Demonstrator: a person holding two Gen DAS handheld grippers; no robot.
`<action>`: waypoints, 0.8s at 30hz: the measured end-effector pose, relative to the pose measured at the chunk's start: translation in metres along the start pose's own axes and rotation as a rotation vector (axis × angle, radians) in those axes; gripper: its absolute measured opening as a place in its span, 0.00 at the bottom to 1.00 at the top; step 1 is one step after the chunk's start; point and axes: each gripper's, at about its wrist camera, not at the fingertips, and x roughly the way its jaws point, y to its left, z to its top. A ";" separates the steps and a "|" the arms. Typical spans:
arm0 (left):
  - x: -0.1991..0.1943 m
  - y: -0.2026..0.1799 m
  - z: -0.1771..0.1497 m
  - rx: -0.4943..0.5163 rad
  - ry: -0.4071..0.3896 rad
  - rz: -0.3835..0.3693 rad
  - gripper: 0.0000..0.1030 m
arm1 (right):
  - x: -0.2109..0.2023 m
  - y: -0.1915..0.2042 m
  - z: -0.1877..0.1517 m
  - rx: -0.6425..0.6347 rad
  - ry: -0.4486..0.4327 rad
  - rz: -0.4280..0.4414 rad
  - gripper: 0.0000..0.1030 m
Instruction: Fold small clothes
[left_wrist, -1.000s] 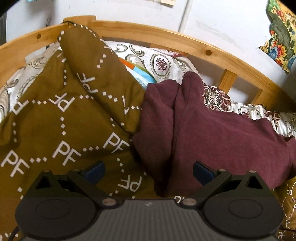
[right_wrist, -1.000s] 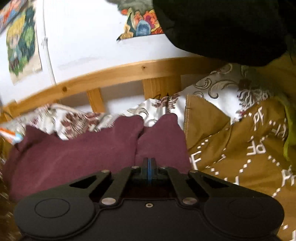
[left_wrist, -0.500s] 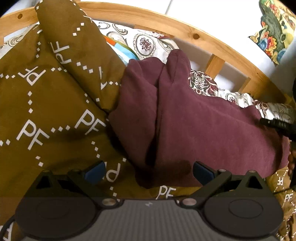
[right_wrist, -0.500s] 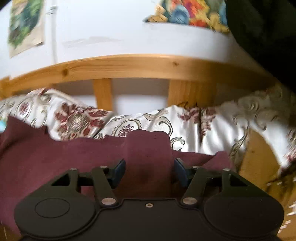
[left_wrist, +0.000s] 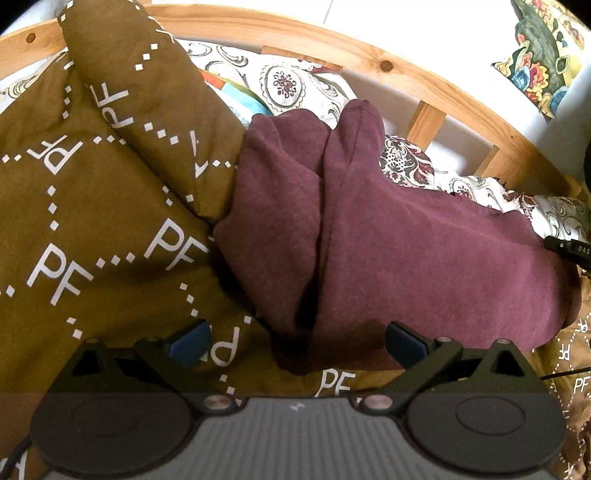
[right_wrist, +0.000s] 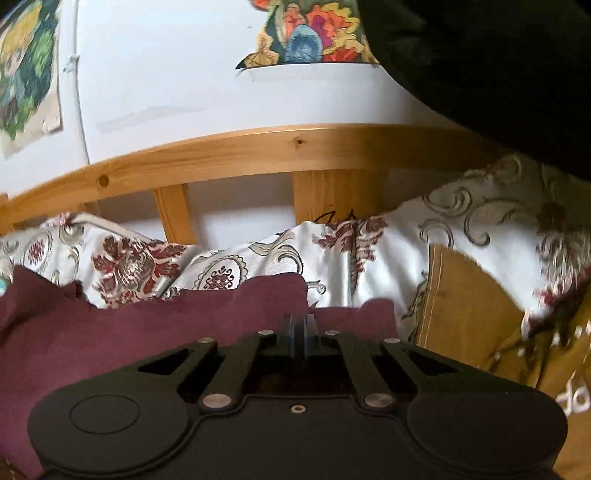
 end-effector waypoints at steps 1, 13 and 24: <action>0.000 0.000 0.000 -0.001 -0.001 0.001 0.99 | -0.001 0.002 -0.001 0.000 -0.002 -0.003 0.09; 0.001 0.002 0.001 -0.013 0.000 0.007 0.99 | -0.049 0.035 -0.020 -0.104 -0.123 0.011 0.90; 0.004 0.003 0.002 -0.021 0.007 0.011 0.99 | -0.074 0.067 -0.076 -0.214 -0.100 0.040 0.99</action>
